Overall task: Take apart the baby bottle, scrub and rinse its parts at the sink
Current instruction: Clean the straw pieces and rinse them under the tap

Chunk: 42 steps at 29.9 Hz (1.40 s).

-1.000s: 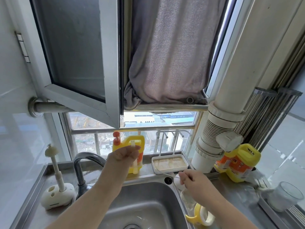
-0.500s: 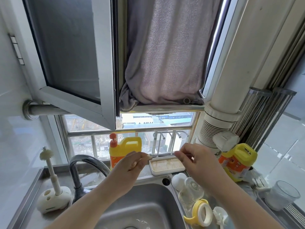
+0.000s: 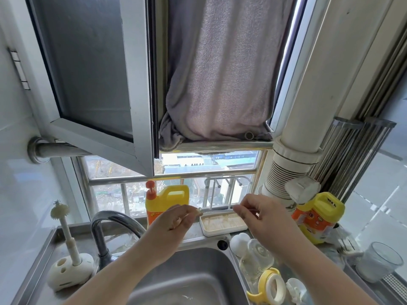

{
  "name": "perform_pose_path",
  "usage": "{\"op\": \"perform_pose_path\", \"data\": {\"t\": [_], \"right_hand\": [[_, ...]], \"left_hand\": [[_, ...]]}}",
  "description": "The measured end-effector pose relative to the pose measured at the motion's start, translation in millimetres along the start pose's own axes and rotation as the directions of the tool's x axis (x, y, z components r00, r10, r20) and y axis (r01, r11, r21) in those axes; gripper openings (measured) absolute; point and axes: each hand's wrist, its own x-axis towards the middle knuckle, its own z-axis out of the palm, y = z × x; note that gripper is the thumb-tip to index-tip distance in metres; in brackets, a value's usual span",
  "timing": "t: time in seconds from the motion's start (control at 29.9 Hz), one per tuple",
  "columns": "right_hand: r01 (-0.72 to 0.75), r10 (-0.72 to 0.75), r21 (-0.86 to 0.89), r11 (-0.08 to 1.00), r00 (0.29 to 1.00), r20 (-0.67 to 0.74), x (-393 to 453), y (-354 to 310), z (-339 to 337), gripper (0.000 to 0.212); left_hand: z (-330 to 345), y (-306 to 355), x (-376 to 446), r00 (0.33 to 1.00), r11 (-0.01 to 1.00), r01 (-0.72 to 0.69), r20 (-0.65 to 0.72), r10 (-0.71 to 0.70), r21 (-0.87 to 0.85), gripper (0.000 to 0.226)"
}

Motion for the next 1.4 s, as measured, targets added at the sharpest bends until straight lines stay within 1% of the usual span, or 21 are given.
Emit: {"op": "perform_pose_path", "data": {"t": [0.1,0.2,0.3,0.4,0.53,0.63,0.67,0.77,0.87,0.97,1.07,1.1,1.17,1.2,1.27,1.3,1.37,1.4], "right_hand": [[0.014,-0.013,-0.042,0.999,0.999,0.044,3,-1,0,0.023],[0.080,-0.071,-0.108,0.991,0.994,0.086,5,-8,6,0.026],[0.152,-0.138,-0.123,0.981,0.983,0.117,7,-14,17,0.030],[0.086,-0.081,-0.049,0.995,0.993,0.091,13,-15,18,0.024],[0.126,-0.120,-0.017,0.992,0.975,0.187,12,-22,27,0.026],[-0.030,0.015,0.144,0.989,0.994,0.104,15,-15,26,0.027],[-0.053,0.035,0.174,0.983,0.994,0.101,15,-15,25,0.027],[-0.046,0.015,0.200,0.979,0.988,0.151,14,-15,29,0.027],[-0.094,0.071,0.254,0.963,0.993,0.098,14,-15,32,0.026],[-0.063,0.030,0.230,0.971,0.989,0.146,15,-17,30,0.026],[-0.090,0.071,0.264,0.960,0.994,0.082,16,-15,31,0.027],[-0.073,0.053,0.265,0.962,0.995,0.083,16,-16,32,0.027],[-0.031,0.001,0.233,0.972,0.992,0.128,14,-18,34,0.026],[-0.046,0.017,0.231,0.972,0.992,0.127,13,-17,35,0.027],[-0.103,0.085,0.264,0.959,0.993,0.081,14,-14,34,0.027],[-0.107,0.088,0.279,0.954,0.993,0.081,14,-15,34,0.027],[-0.078,0.042,0.256,0.964,0.989,0.142,13,-18,36,0.028],[-0.083,0.047,0.251,0.964,0.988,0.147,14,-18,37,0.029]], "left_hand": [[0,1,1,1.000,0.999,-0.014,0.023,0.013,0.047,0.015],[2,1,3,0.997,0.985,-0.050,0.061,0.041,0.164,0.014],[3,1,3,0.996,0.973,-0.073,0.064,0.060,0.220,0.023],[4,6,2,0.995,0.971,-0.080,0.083,0.063,0.226,0.029],[4,5,2,0.993,0.972,-0.089,0.096,0.069,0.219,0.027],[2,1,1,0.995,0.972,-0.063,0.092,0.043,0.227,0.029],[1,-1,1,0.996,0.974,-0.053,0.080,0.036,0.220,0.028],[1,-2,-1,0.998,0.982,-0.032,0.055,0.022,0.189,0.028],[3,1,0,0.997,0.981,-0.035,0.068,0.022,0.191,0.030],[0,2,0,0.998,0.979,-0.021,0.058,0.010,0.201,0.030],[0,-1,1,0.997,0.984,-0.020,0.073,0.007,0.180,0.032],[1,-2,1,0.997,0.984,-0.019,0.071,0.006,0.177,0.032],[2,-2,-1,0.997,0.985,-0.019,0.072,0.006,0.171,0.033],[2,-2,-1,0.997,0.986,-0.020,0.078,0.008,0.166,0.033],[3,-1,-1,0.996,0.987,-0.017,0.090,0.002,0.159,0.033],[4,-1,0,0.996,0.988,-0.011,0.085,-0.002,0.153,0.032],[4,-1,2,0.997,0.990,-0.002,0.076,-0.009,0.144,0.031],[3,0,3,0.997,0.990,-0.001,0.081,-0.011,0.144,0.029]]}}
